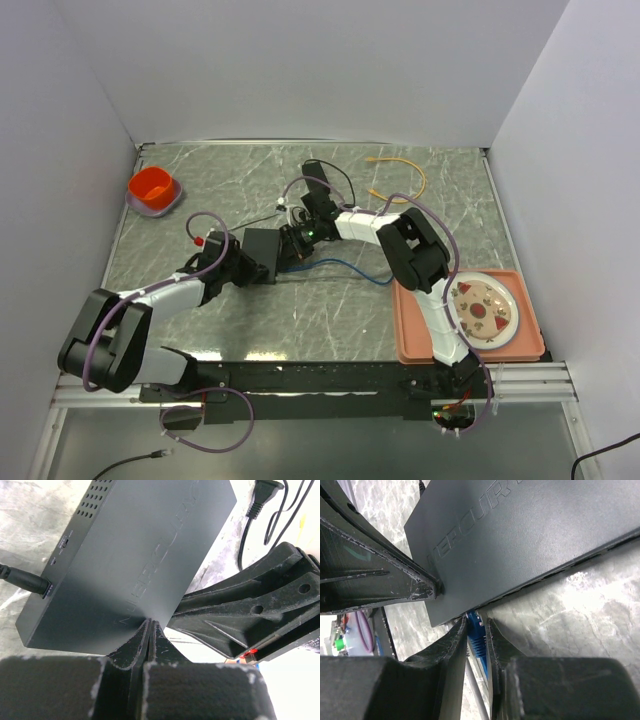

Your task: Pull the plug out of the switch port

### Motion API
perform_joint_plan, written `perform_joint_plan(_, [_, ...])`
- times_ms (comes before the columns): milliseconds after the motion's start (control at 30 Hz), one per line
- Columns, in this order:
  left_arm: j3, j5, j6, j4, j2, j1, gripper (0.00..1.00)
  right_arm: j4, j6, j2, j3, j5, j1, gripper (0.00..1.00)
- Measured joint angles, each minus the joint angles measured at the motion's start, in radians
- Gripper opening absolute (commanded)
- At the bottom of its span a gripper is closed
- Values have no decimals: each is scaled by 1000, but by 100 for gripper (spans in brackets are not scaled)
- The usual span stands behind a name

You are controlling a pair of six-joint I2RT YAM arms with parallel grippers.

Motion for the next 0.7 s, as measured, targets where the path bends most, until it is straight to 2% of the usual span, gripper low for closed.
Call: perform_joint_plan(700, [10, 28, 8, 16, 19, -7, 1, -35, -3, -2, -20, -48, -37, 0])
